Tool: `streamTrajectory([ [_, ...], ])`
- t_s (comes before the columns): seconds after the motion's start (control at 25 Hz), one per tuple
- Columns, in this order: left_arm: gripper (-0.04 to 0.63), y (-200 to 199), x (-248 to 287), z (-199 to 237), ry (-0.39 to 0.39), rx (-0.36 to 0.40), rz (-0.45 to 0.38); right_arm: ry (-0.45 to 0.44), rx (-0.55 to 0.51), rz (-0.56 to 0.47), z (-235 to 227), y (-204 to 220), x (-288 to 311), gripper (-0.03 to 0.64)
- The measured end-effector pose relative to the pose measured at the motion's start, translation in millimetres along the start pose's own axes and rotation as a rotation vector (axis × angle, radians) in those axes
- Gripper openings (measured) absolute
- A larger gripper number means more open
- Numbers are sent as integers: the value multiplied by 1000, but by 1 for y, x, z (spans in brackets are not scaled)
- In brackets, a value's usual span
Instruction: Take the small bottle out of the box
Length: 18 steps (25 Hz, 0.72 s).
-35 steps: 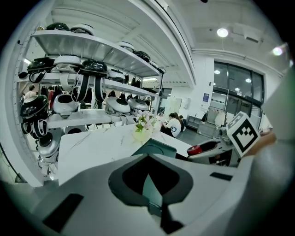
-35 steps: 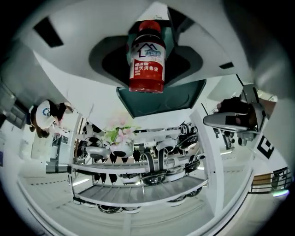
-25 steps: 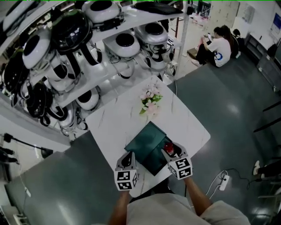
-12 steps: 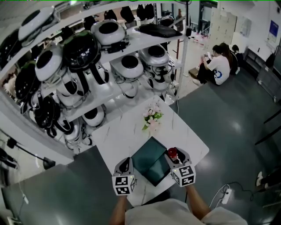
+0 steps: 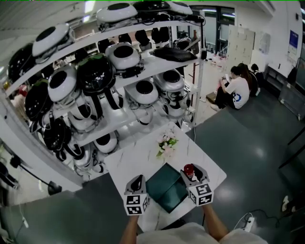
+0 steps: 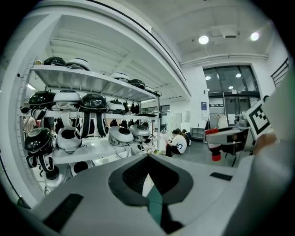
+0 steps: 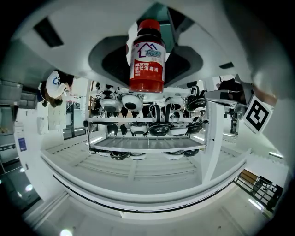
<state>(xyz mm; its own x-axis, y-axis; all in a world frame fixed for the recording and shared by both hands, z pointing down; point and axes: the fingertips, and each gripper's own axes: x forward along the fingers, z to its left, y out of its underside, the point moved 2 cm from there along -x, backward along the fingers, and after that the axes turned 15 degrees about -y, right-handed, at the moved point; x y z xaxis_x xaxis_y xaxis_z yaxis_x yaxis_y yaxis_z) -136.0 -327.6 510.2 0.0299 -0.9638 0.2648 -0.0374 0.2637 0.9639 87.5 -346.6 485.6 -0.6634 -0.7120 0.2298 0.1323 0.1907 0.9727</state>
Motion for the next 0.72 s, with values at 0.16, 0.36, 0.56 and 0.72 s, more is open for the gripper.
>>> streamTrajectory([
  [0.16, 18, -17, 1, -4, 3, 6, -35, 7, -12, -28, -3, -11, -2, 236],
  [0.36, 18, -31, 0, -7, 2, 4, -62, 15, -21, -34, -7, -18, -8, 236],
  [0.56, 18, -36, -1, -11, 7, -1, -73, 27, -29, -30, -8, -21, -12, 236],
  [0.72, 18, -39, -1, -13, 11, 4, -76, 27, -28, -34, -8, -23, -13, 236],
])
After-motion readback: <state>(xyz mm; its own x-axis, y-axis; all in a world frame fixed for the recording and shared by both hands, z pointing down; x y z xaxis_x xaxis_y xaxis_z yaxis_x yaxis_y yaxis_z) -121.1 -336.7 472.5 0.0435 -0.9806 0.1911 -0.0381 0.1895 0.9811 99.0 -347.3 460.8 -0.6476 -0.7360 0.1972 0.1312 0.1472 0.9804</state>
